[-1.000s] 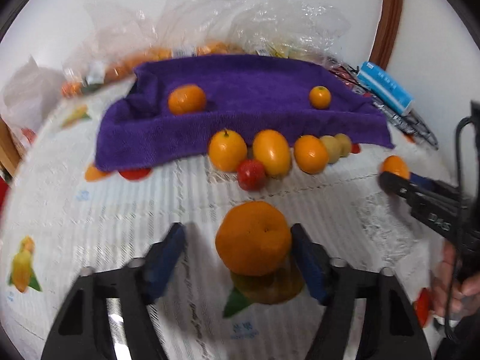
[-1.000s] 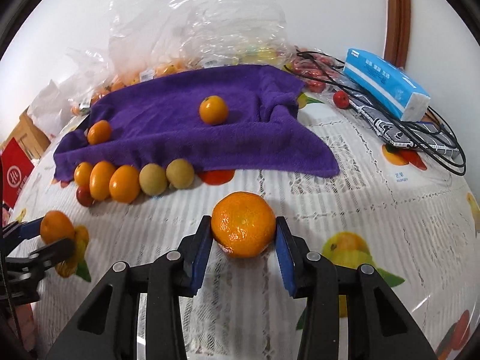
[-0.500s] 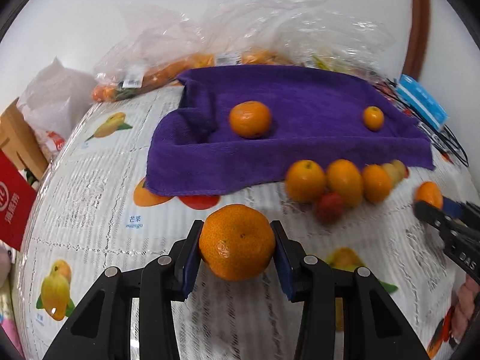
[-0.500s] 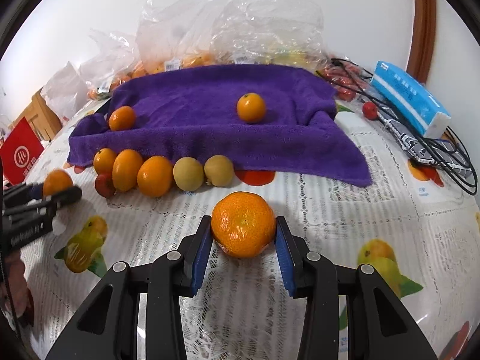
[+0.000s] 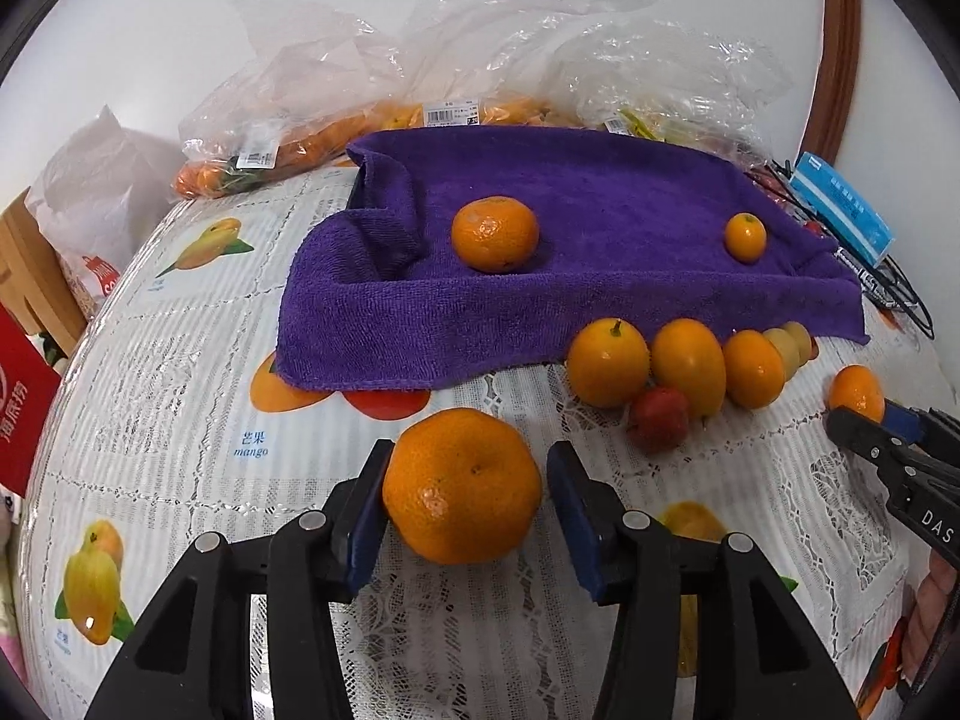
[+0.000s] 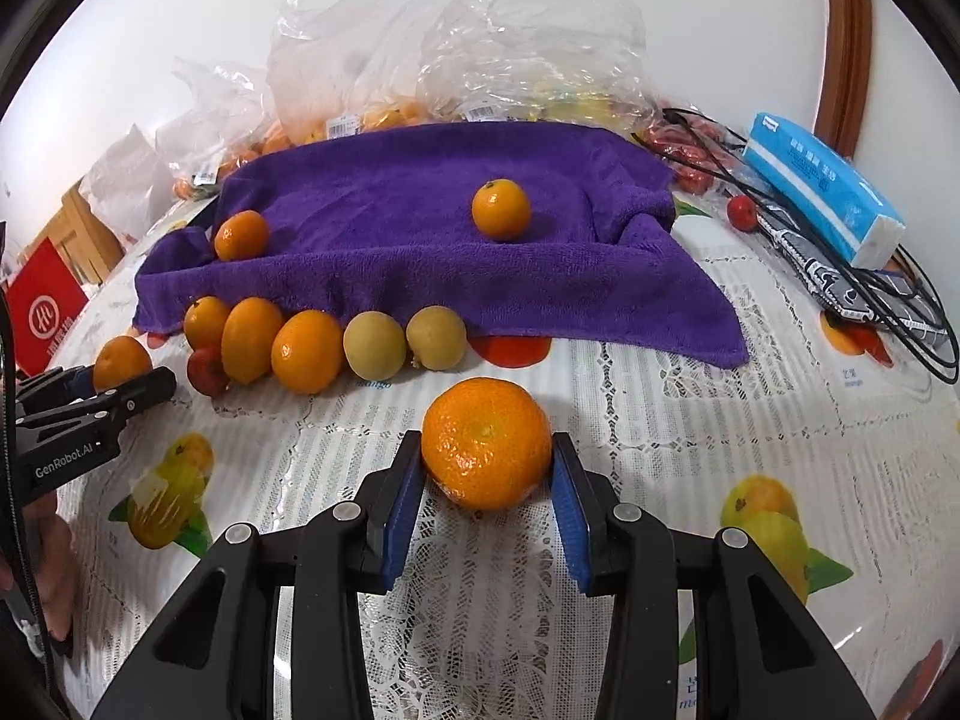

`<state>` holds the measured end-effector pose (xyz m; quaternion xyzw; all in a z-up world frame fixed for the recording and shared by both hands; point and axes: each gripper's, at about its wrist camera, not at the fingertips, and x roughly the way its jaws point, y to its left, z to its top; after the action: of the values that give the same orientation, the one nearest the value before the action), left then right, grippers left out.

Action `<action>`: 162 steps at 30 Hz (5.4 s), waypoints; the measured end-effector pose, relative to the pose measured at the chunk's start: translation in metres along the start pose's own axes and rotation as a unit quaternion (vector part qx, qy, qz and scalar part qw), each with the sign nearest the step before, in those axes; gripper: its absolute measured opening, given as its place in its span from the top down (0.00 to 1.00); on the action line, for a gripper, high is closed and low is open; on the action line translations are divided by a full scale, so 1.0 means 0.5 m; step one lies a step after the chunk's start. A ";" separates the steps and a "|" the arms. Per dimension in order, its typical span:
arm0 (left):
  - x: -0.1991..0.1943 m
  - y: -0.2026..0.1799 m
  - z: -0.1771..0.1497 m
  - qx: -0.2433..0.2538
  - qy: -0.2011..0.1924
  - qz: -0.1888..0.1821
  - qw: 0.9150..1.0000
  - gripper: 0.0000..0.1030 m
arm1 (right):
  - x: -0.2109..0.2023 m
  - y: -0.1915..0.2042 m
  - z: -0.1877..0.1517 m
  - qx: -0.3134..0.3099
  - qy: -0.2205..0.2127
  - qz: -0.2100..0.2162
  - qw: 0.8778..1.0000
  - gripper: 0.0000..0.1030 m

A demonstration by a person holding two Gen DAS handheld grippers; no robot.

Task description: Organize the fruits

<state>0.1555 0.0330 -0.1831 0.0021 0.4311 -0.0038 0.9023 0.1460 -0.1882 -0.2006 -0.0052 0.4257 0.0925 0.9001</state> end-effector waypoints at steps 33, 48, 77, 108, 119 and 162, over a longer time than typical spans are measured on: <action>-0.051 0.013 0.001 -0.020 -0.051 -0.076 0.996 0.60 | -0.037 -0.016 -0.003 0.021 -0.047 0.010 0.999 0.62; -0.046 0.006 0.134 -0.027 -0.069 -0.067 0.995 0.60 | -0.078 -0.004 0.119 0.014 -0.110 0.020 0.994 0.62; 0.047 -0.038 0.172 -0.035 -0.094 -0.089 0.991 0.60 | 0.041 -0.062 0.206 0.021 -0.087 -0.006 0.996 0.61; 0.063 -0.062 0.169 -0.006 -0.088 -0.091 0.992 0.59 | 0.089 -0.036 0.197 -0.001 -0.032 -0.002 0.999 0.61; 0.066 -0.064 0.168 -0.008 -0.083 -0.092 0.992 0.59 | 0.094 -0.032 0.196 -0.009 -0.026 -0.010 1.000 0.61; -0.033 0.024 0.066 -0.054 -0.100 -0.088 0.990 0.40 | -0.019 -0.007 0.115 0.014 -0.072 -0.009 0.997 0.53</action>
<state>0.1707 0.0447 -0.1494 -0.0850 0.3368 -0.0599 0.9358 0.1848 -0.1880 -0.1569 0.0102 0.3615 0.0781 0.9291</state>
